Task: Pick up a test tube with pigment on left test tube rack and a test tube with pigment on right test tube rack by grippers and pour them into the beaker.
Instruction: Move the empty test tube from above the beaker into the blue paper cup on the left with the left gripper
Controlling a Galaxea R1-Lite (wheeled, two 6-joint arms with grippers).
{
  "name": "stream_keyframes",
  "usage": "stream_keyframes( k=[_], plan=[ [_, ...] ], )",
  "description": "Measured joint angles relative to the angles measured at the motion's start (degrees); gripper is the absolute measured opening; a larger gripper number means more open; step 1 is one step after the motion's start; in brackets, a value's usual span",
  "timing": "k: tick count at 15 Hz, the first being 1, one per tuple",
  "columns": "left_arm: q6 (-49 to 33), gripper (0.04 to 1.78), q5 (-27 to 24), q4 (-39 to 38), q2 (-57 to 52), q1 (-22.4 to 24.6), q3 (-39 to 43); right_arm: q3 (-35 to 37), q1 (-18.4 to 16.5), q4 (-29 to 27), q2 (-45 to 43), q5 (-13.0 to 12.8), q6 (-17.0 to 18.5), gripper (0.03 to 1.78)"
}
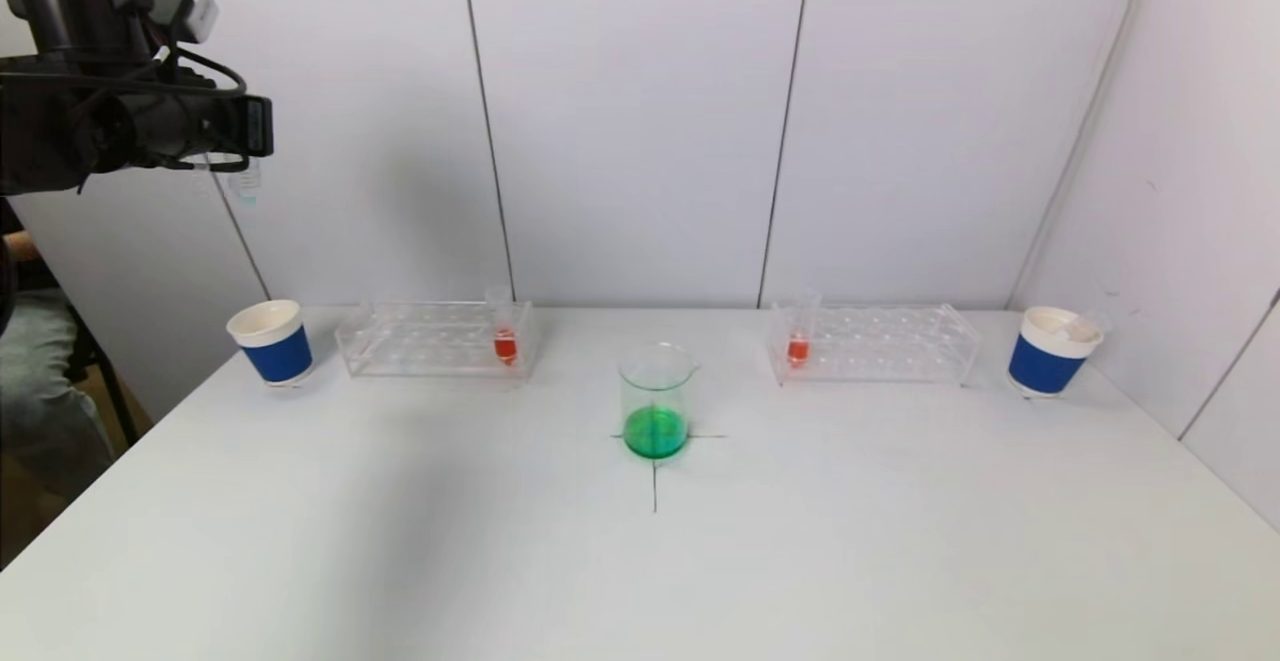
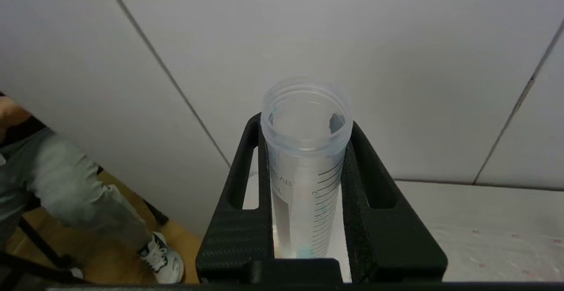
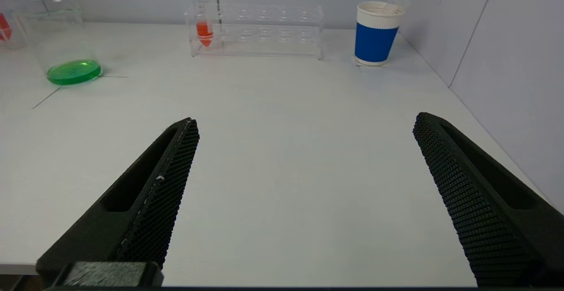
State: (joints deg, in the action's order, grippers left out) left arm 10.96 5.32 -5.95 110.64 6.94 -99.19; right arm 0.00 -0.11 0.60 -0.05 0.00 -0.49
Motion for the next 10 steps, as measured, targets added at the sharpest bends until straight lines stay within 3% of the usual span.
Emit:
stream_keyframes(
  k=[6,10],
  plan=[
    [-1.16,0.46,0.02,-14.38,-1.93,4.13,14.19,0.00,-0.05,0.00,0.00,0.00,-0.02,1.77],
    [-3.66,0.46,0.17,-17.69,-0.52,5.41,17.38,0.00,0.00,0.00,0.00,0.00,-0.02,1.77]
  ],
)
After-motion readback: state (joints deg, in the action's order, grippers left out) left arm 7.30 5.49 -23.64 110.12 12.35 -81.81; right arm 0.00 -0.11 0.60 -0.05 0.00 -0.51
